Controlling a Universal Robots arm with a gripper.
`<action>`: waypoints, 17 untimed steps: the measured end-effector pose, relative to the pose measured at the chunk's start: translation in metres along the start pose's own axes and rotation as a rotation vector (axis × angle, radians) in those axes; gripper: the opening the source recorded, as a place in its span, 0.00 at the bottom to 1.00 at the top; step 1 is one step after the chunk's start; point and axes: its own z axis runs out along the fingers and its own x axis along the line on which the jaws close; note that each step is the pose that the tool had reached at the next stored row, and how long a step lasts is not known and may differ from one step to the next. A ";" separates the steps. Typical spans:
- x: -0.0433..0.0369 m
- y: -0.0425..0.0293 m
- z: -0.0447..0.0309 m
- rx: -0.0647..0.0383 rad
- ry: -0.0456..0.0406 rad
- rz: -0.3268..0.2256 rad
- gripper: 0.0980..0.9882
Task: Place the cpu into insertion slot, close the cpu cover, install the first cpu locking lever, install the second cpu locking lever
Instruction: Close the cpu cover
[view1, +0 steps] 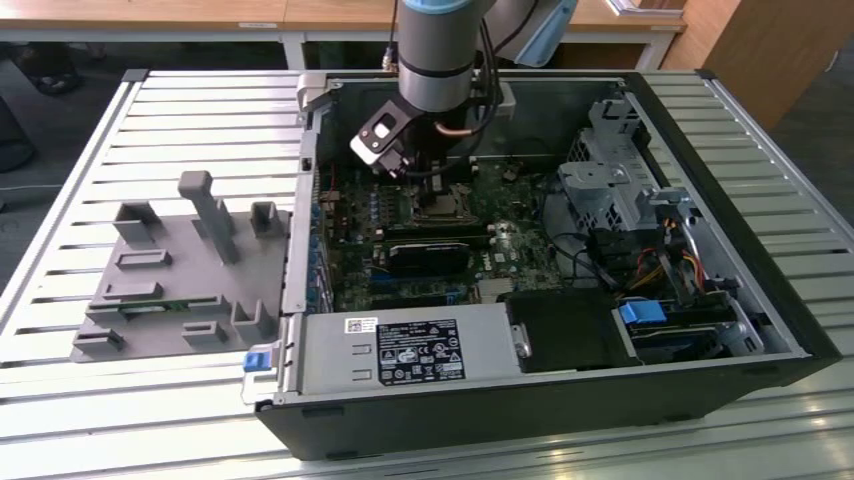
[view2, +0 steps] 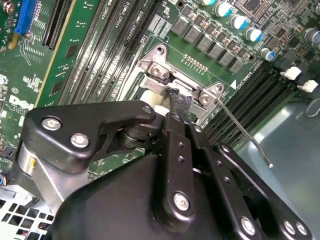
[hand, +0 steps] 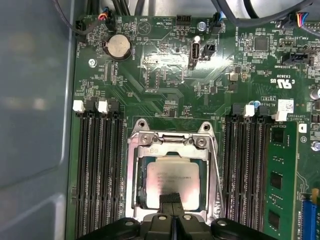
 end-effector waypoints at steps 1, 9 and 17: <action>0.0000 0.0000 0.0005 0.000 0.0000 0.000 0.01; -0.0003 0.0011 0.0040 0.000 -0.0009 0.000 0.01; 0.0022 0.0024 -0.0006 -0.013 0.0005 -0.001 0.01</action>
